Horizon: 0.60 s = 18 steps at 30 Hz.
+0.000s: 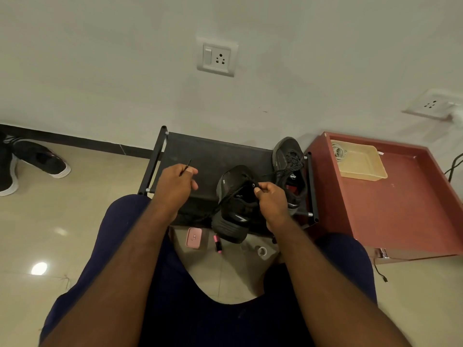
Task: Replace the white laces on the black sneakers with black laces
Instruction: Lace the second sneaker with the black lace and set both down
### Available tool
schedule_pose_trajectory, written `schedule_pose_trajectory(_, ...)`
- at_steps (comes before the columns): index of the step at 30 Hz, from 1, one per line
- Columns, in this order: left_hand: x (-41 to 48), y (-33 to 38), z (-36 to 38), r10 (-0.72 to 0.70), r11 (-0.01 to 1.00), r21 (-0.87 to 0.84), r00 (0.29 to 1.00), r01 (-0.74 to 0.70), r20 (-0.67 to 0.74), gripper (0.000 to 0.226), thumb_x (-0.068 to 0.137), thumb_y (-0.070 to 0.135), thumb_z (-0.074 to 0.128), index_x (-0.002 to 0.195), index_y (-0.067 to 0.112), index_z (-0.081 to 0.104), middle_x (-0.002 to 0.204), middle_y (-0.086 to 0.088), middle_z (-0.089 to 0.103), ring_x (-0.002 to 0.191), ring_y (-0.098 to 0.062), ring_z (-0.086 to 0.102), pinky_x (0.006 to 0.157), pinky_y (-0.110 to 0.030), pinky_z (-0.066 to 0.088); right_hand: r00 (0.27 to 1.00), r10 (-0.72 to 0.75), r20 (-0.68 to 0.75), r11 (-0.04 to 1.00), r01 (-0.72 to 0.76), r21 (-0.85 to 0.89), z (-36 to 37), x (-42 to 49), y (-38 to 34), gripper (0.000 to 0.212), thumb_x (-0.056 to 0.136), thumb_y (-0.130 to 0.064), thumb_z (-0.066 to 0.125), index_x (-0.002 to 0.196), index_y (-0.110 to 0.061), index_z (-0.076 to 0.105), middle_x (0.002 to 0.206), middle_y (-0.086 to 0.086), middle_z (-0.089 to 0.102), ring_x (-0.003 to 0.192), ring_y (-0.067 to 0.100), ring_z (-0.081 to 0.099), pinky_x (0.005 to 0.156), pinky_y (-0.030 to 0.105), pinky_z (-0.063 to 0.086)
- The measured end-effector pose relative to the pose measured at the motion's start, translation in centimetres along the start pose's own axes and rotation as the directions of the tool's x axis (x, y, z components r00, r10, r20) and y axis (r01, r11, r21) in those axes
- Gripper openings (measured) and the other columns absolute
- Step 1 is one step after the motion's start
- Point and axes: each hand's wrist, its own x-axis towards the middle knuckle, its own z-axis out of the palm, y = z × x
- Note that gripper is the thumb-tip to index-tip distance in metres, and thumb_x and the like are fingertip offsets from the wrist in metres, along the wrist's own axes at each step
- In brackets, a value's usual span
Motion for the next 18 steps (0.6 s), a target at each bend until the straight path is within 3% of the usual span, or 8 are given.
schedule_pose_trajectory(4,-0.2,0.5,-0.7,-0.073,0.942,-0.324,0.995,0.089,0.061,0.026,0.106,0.025,0.039,0.106,0.016,0.063,0.073,-0.001,0.057,0.057,-0.007,0.045,0.051,-0.021,0.036,0.999,-0.047,-0.017,0.996,0.046,-0.072,-0.1,0.4,0.1,0.012,0.096,-0.01,0.062,0.103,-0.015,0.071,0.091,-0.002,0.072,0.09,0.014,0.069,0.087,0.037,0.058)
schedule_pose_trajectory(7,-0.5,1.8,-0.6,0.006,0.873,-0.488,0.998,0.026,0.063,0.026,0.107,0.021,0.035,0.108,0.017,0.061,0.074,0.001,0.062,0.065,-0.009,0.055,0.058,-0.023,0.044,0.996,-0.041,-0.081,0.988,0.028,-0.149,0.2,0.6,0.1,0.015,0.098,-0.013,0.057,0.094,-0.021,0.069,0.089,-0.003,0.071,0.087,0.014,0.068,0.088,0.044,0.059)
schedule_pose_trajectory(10,-0.4,2.1,-0.6,0.043,0.892,-0.45,0.999,-0.04,-0.003,0.024,0.107,0.02,0.036,0.111,0.018,0.059,0.079,0.001,0.066,0.067,-0.009,0.057,0.059,-0.023,0.045,0.995,-0.028,-0.093,0.982,0.01,-0.187,0.0,1.0,-0.2,0.015,0.097,-0.018,0.055,0.091,-0.023,0.068,0.092,-0.002,0.072,0.088,0.018,0.068,0.086,0.049,0.059)
schedule_pose_trajectory(12,-0.1,1.3,-0.6,0.006,0.926,-0.377,0.999,-0.017,-0.031,0.023,0.106,0.02,0.037,0.113,0.016,0.059,0.079,0.001,0.066,0.062,-0.008,0.052,0.055,-0.022,0.04,0.996,-0.087,0.015,0.945,0.087,-0.316,-0.2,0.6,-0.6,0.011,0.096,-0.023,0.061,0.105,-0.021,0.068,0.102,-0.003,0.071,0.096,0.016,0.066,0.091,0.042,0.056)
schedule_pose_trajectory(14,0.1,0.3,-0.6,-0.045,0.934,-0.356,0.998,0.023,-0.053,0.024,0.106,0.019,0.039,0.115,0.015,0.06,0.08,0.0,0.066,0.059,-0.007,0.049,0.052,-0.02,0.038,0.983,-0.14,0.119,0.899,0.177,-0.402,-0.2,0.1,-0.8,0.026,0.093,-0.025,0.066,0.119,-0.022,0.065,0.112,-0.003,0.069,0.105,0.015,0.064,0.095,0.037,0.053)
schedule_pose_trajectory(18,0.6,-0.4,-0.7,-0.015,0.943,-0.332,0.997,-0.012,-0.08,0.023,0.104,0.021,0.044,0.116,0.018,0.063,0.083,-0.001,0.068,0.062,-0.008,0.053,0.054,-0.021,0.042,0.971,-0.15,0.184,0.864,0.219,-0.452,-0.2,-0.2,-0.7,0.034,0.093,-0.018,0.063,0.127,-0.021,0.062,0.123,0.0,0.067,0.115,0.017,0.061,0.101,0.035,0.05)
